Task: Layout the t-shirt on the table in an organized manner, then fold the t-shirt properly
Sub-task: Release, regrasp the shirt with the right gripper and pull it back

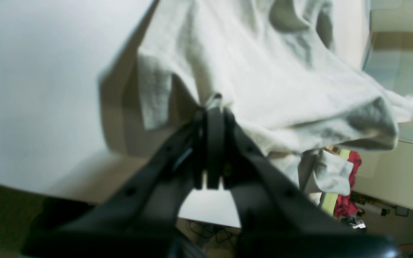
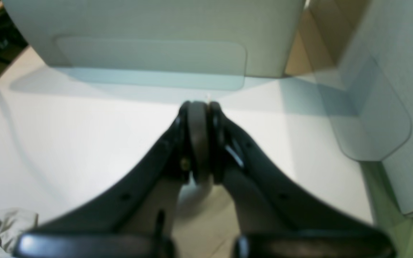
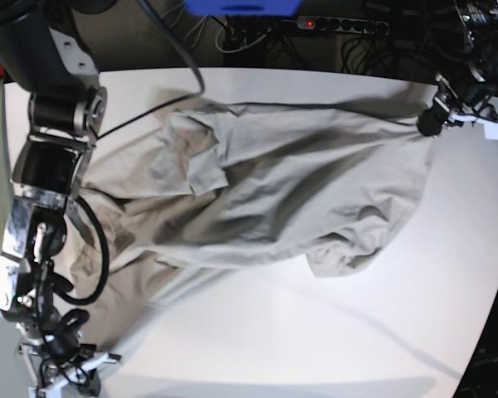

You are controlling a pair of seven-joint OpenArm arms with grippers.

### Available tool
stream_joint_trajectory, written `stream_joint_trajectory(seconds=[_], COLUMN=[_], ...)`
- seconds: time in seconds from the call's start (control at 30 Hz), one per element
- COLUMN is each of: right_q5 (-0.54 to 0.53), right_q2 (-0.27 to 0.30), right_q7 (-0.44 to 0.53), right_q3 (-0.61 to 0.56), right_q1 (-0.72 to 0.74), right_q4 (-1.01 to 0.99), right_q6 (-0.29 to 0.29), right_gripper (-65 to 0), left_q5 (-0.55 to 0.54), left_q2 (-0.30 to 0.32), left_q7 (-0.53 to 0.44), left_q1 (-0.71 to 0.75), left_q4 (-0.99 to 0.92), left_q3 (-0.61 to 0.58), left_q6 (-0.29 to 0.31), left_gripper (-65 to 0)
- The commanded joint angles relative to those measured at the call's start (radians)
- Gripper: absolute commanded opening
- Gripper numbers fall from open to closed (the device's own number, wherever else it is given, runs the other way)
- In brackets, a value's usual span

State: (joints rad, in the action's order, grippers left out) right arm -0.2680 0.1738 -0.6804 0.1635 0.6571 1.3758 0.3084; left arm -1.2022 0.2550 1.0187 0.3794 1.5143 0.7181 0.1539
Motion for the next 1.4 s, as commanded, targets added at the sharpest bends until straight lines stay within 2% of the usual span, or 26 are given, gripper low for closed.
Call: stream_joint_trajectory(seconds=[0.0, 0.23, 0.4, 0.67, 0.9, 0.97, 1.1, 1.17, 1.3, 1.37], right_q5=[-0.009, -0.009, -0.009, -0.009, -0.009, -0.009, -0.009, -0.009, -0.009, -0.010], right_q2=[0.008, 0.010, 0.010, 0.011, 0.031, 0.031, 0.033, 0.036, 0.045, 0.045], right_q7=[0.035, 0.037, 0.038, 0.115, 0.141, 0.135, 0.130, 0.130, 0.124, 0.069], right_q3=[0.003, 0.003, 0.001, -0.002, -0.008, -0.009, -0.038, -0.071, -0.084, -0.081], right_q1=[0.060, 0.175, 0.237, 0.252, 0.247, 0.247, 0.234, 0.214, 0.120, 0.043], right_q4=[-0.006, -0.086, -0.115, -0.246, -0.402, -0.431, -0.456, -0.428, -0.278, -0.135], right_q6=[-0.008, -0.013, -0.114, -0.120, -0.120, -0.117, -0.117, -0.117, -0.117, -0.117], right_gripper=[-65.0, -65.0, -65.0, -65.0, -65.0, -61.0, -48.4, -41.9, -30.5, -26.9], left_q5=[-0.052, -0.054, -0.054, -0.054, -0.054, -0.054, -0.052, -0.048, -0.046, -0.048], left_q2=[0.016, 0.016, 0.017, 0.016, 0.014, 0.014, 0.020, 0.022, 0.022, 0.020], left_q7=[-0.004, -0.002, -0.004, -0.001, -0.001, -0.001, 0.007, 0.045, 0.111, 0.127], left_q1=[0.005, 0.026, 0.037, 0.039, 0.040, 0.039, 0.037, 0.030, -0.004, -0.015], left_q4=[0.021, 0.022, 0.021, 0.022, 0.019, 0.018, 0.016, 0.013, 0.013, 0.013], left_q3=[0.007, 0.008, 0.038, 0.107, 0.097, 0.097, 0.096, 0.100, 0.104, 0.104], left_q6=[-0.012, -0.012, -0.012, -0.012, -0.012, -0.012, -0.012, -0.012, -0.012, -0.012], left_gripper=[-64.7, -64.7, -64.7, -64.7, -64.6, -64.6, -64.5, -64.5, -64.4, -64.4])
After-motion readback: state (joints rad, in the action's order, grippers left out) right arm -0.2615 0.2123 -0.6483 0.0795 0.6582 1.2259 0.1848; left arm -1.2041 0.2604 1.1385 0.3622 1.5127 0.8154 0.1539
